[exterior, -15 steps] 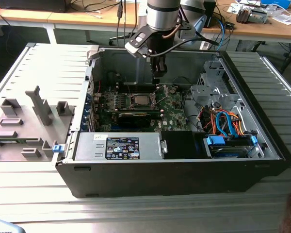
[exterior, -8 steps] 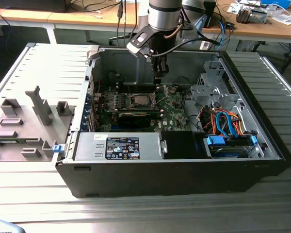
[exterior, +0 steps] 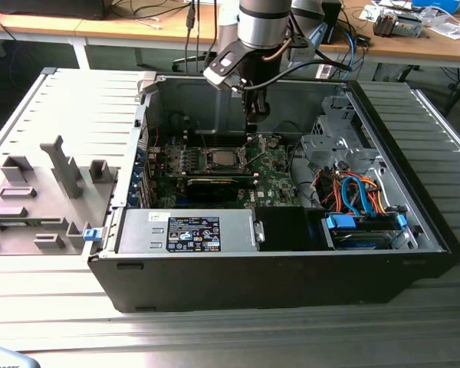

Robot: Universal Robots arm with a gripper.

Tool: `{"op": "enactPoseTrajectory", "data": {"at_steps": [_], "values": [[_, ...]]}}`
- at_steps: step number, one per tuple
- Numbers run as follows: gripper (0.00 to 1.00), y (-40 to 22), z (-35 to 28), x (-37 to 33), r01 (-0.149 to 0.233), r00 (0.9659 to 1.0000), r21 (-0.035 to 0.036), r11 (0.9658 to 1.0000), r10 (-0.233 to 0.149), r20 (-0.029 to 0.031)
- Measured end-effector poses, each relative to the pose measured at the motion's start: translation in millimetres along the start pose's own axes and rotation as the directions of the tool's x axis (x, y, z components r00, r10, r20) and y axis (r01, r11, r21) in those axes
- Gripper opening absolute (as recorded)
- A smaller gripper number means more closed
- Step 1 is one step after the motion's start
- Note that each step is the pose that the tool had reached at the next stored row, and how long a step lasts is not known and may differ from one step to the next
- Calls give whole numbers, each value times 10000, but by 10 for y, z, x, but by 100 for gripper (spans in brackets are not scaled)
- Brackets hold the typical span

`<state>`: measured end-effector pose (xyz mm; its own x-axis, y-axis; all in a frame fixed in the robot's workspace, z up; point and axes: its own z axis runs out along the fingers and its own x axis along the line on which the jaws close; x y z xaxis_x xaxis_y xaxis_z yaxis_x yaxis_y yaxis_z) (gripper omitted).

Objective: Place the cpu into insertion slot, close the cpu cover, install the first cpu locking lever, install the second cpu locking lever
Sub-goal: 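Close the cpu cover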

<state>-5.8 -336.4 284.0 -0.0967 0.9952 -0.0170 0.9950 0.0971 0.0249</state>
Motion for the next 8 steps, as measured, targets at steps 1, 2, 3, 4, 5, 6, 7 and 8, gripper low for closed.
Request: {"op": "enactPoseTrajectory", "data": {"at_steps": [1,2,3,4,5,6,7,8], "values": [[11,1,0,0,-1,10000,0,10000,1,-1],[11,3,1,0,-1,10000,0,10000,1,0],[11,6,1,-1,0,10000,0,10000,0,0],[11,8,1,-1,1,10000,0,10000,-1,0],[11,10,2,-1,0,10000,0,10000,0,0],[11,11,2,-1,0,10000,0,10000,0,0],[11,13,2,-1,0,10000,0,10000,0,0],[11,15,3,-1,0,10000,0,10000,0,0]]}}
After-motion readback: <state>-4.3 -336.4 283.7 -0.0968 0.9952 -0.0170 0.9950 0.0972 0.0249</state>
